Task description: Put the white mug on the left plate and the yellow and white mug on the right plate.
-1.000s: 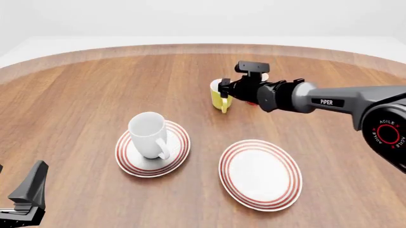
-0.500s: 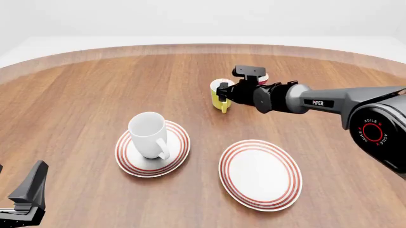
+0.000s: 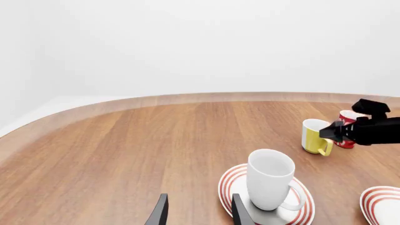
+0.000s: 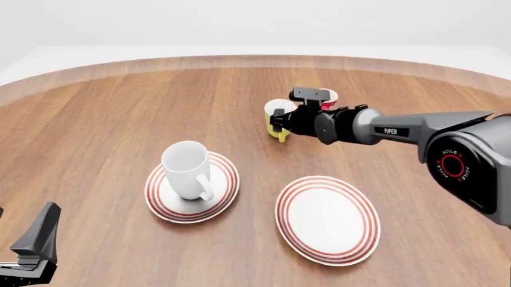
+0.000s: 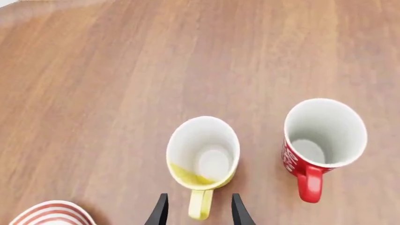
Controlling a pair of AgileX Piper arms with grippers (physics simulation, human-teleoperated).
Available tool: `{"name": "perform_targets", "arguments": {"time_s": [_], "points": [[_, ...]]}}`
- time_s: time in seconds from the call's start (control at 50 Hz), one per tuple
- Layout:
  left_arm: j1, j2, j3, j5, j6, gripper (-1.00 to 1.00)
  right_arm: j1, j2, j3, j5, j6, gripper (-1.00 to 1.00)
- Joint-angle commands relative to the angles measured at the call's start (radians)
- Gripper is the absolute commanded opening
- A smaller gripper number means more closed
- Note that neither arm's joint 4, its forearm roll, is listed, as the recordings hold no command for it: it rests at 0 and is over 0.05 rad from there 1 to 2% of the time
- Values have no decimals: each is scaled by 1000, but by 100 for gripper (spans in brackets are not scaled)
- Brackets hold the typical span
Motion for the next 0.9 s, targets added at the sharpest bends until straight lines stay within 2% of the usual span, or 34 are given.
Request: {"name": "perform_targets", "arguments": {"time_s": [0.02,0.44,0.5,0.9], "points": [[0,0,0,0,0,100,-3,23,-21,21,-1,100],[0,0,0,0,0,100,0,57,-57,57,-1,100],[0,0,0,0,0,100,7,62,-60,67,15,100],[0,0,0,0,0,100,27,85,-89,96,32,100]]}}
